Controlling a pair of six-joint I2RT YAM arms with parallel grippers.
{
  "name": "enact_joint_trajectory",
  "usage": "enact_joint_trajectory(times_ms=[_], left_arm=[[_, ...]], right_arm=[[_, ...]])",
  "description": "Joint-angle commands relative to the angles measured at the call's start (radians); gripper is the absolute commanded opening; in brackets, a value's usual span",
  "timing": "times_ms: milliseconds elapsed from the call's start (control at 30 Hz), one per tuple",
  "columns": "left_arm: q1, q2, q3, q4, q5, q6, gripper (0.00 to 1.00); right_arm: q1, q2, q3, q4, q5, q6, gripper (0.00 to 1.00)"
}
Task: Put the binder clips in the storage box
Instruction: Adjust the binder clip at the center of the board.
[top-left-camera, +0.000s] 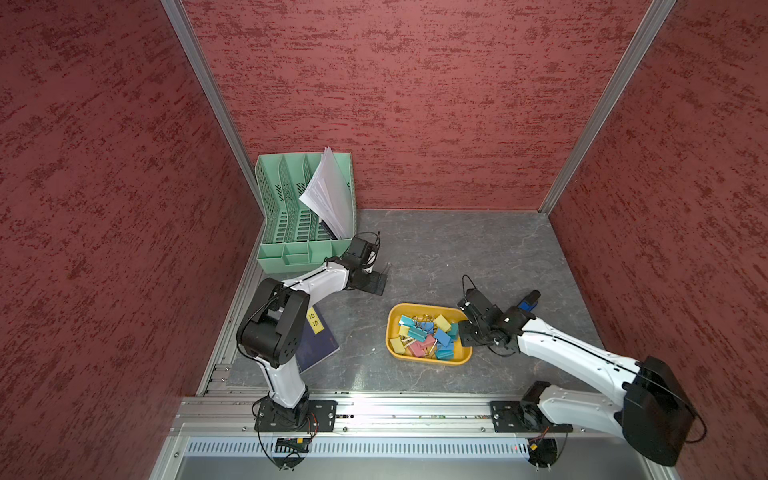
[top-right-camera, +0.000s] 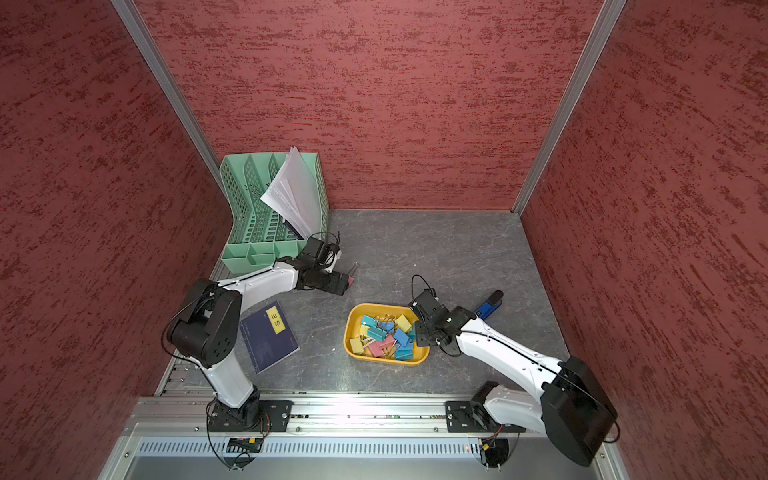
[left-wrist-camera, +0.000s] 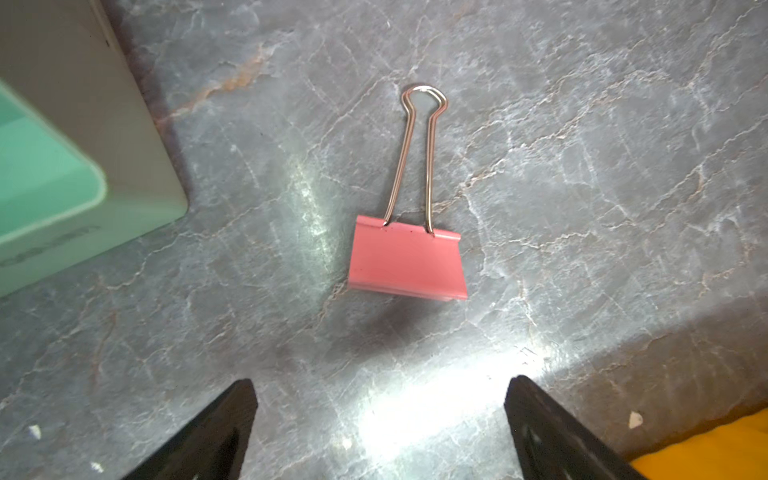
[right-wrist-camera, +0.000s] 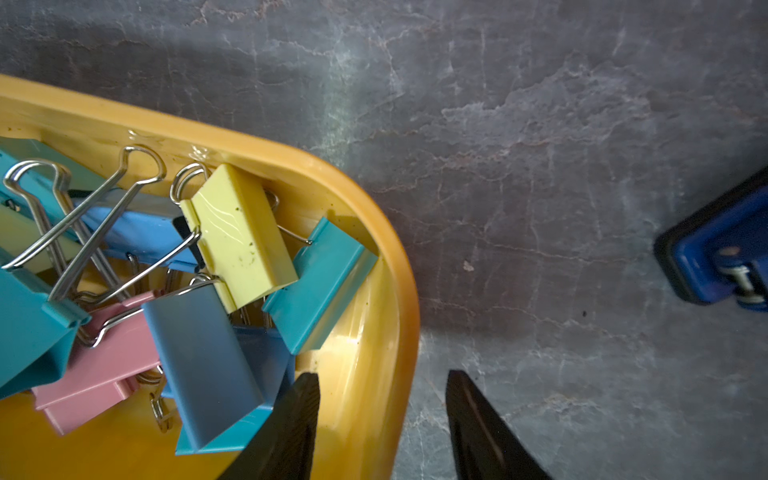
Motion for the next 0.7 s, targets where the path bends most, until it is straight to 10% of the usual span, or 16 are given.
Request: enact_joint_trajectory(times_ms=[0, 667], left_arm=[[-0.006, 0.01, 0.006, 0.056, 0.042, 0.006, 0.98], [-0.042, 0.191, 0.083, 0.115, -0.067, -0.032, 0.9]], right_arm=[[-0.01, 0.009, 0.01, 0.012, -0.003, -0.013, 0.54], [-0.01, -0.005, 0.022, -0.011, 0.001, -0.012, 0.54]])
